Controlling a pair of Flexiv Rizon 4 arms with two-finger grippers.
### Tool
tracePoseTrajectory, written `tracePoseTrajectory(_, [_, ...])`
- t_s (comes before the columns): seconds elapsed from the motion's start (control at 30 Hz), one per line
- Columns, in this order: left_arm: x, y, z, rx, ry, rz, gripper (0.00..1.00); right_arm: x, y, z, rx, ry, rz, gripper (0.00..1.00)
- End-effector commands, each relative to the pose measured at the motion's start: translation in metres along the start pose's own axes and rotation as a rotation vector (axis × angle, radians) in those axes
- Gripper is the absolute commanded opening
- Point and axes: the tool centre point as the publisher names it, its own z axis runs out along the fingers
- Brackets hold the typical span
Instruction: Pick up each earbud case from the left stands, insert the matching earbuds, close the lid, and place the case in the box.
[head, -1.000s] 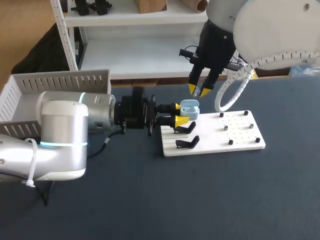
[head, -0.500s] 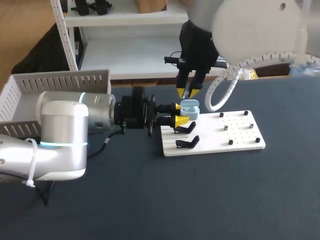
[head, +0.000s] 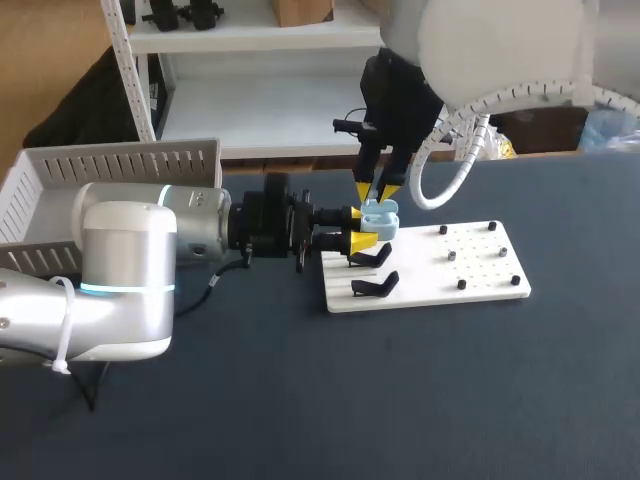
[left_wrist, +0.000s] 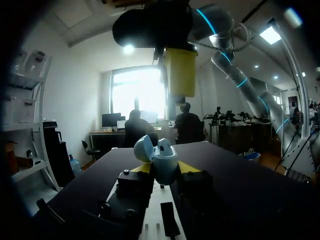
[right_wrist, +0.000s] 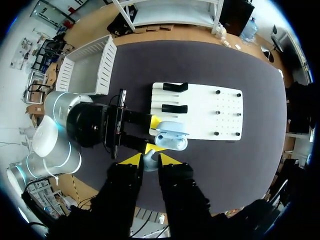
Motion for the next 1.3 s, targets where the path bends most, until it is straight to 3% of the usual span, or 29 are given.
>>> tracePoseTrajectory(0.03, [0.001, 0.000, 0.000, -0.002, -0.003, 0.001, 0.00, 0.001, 0.001, 0.004, 0.007, 0.006, -0.013, 0.00])
tracePoseTrajectory(0.53, [0.001, 0.000, 0.000, -0.002, -0.003, 0.001, 0.00, -0.005, -0.008, 0.021, 0.017, 0.007, -0.027, 0.00])
tracePoseTrajectory(1.3, [0.001, 0.000, 0.000, -0.002, -0.003, 0.001, 0.00, -0.011, -0.008, 0.025, 0.007, 0.014, -0.039, 0.00])
